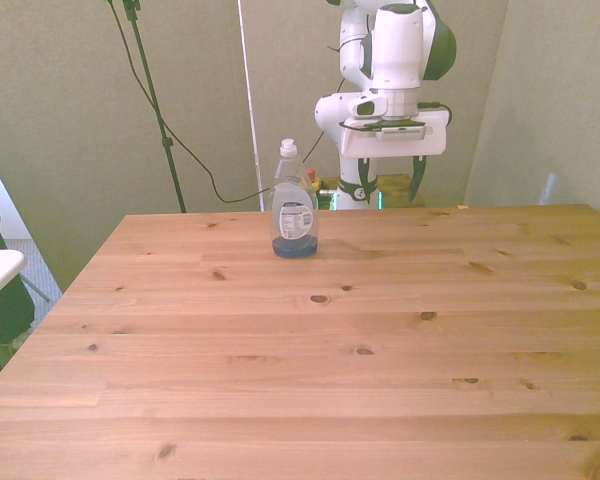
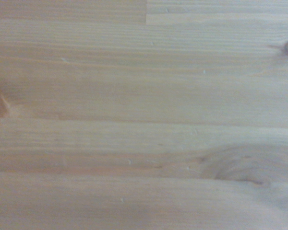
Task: Knock down the dish soap
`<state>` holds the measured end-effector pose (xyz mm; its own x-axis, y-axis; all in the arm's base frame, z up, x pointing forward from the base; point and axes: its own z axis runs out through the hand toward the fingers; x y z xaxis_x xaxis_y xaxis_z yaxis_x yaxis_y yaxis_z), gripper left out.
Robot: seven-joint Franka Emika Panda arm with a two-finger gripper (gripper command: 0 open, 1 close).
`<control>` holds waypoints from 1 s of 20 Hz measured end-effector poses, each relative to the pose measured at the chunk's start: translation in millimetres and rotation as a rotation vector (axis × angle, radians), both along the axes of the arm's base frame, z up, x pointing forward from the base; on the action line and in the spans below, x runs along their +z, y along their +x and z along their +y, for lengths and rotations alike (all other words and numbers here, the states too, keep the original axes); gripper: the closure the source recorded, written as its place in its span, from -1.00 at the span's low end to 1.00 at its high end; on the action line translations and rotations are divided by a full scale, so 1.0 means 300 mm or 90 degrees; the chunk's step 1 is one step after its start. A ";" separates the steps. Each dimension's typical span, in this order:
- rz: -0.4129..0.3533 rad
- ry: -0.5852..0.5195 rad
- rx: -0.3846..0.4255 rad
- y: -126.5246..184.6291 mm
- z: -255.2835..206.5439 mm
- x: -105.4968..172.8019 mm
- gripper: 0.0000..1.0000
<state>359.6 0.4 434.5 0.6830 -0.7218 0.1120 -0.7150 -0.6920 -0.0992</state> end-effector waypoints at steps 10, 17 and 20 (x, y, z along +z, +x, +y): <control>-0.039 -0.032 -0.053 -0.139 -0.251 0.102 1.00; -0.045 -0.046 -0.100 -0.230 -0.498 0.122 1.00; -0.057 -0.049 -0.109 -0.230 -0.546 0.149 1.00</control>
<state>290.6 -163.3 479.1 0.5355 -0.8138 0.2260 -0.8137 -0.5687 -0.1199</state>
